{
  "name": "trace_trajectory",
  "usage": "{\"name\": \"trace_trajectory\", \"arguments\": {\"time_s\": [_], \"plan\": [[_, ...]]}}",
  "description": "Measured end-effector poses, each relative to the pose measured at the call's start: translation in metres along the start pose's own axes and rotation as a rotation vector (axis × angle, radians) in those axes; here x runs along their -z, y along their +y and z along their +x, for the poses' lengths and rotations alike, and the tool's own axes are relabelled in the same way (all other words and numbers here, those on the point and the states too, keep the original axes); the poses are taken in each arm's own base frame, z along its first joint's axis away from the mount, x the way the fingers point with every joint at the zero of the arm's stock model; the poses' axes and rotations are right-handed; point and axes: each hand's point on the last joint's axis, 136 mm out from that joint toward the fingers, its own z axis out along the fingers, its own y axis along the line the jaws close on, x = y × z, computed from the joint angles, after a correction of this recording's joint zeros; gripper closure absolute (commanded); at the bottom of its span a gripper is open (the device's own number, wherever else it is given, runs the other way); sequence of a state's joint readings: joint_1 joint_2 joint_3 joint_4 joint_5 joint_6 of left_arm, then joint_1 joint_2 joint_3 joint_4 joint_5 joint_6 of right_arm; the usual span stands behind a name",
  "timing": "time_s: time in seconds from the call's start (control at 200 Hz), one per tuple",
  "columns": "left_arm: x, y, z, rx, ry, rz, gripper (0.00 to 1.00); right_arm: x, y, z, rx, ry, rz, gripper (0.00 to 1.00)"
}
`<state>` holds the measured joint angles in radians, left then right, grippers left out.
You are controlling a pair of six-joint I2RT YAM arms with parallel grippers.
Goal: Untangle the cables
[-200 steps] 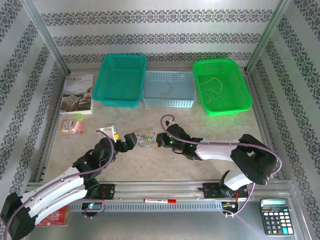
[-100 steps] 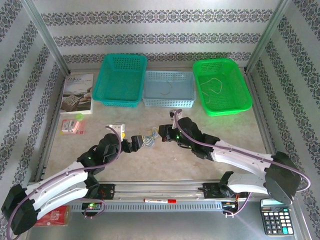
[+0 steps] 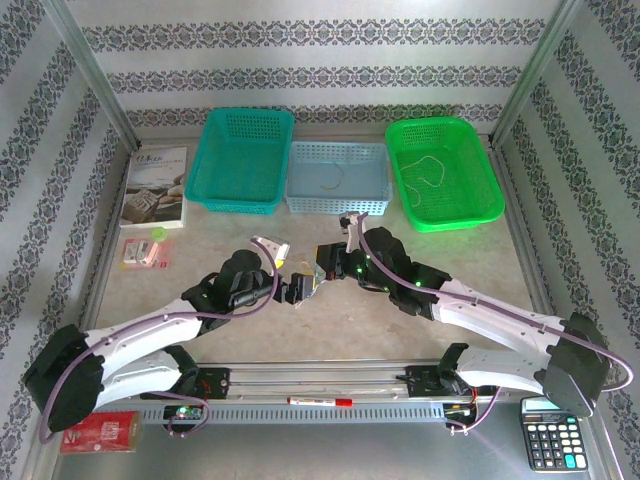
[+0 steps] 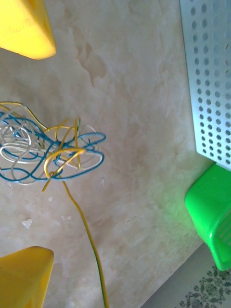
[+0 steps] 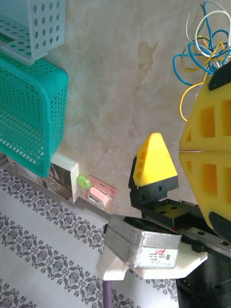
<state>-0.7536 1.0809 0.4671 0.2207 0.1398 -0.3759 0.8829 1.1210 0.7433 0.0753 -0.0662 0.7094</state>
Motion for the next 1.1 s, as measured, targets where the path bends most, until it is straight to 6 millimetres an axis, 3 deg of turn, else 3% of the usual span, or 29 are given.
{"name": "trace_trajectory", "arguments": {"time_s": [0.28,0.51,0.679,0.969,1.099], "plan": [[-0.010,-0.016,0.000,-0.044,-0.012,0.065,0.02,0.002,0.010,-0.009,0.002,-0.009,-0.025,1.00],[-0.022,-0.011,-0.004,-0.055,-0.042,0.042,0.15,0.002,0.013,-0.008,-0.014,-0.002,-0.040,1.00],[-0.038,-0.002,0.005,-0.053,-0.030,0.012,0.26,0.006,0.021,-0.011,-0.029,-0.007,-0.064,1.00],[-0.048,0.008,0.028,-0.039,-0.011,-0.001,0.49,0.038,0.070,-0.060,-0.024,-0.121,-0.190,1.00],[-0.048,0.012,0.038,-0.033,0.004,-0.006,0.52,0.056,0.092,-0.089,-0.016,-0.182,-0.247,1.00]]}}
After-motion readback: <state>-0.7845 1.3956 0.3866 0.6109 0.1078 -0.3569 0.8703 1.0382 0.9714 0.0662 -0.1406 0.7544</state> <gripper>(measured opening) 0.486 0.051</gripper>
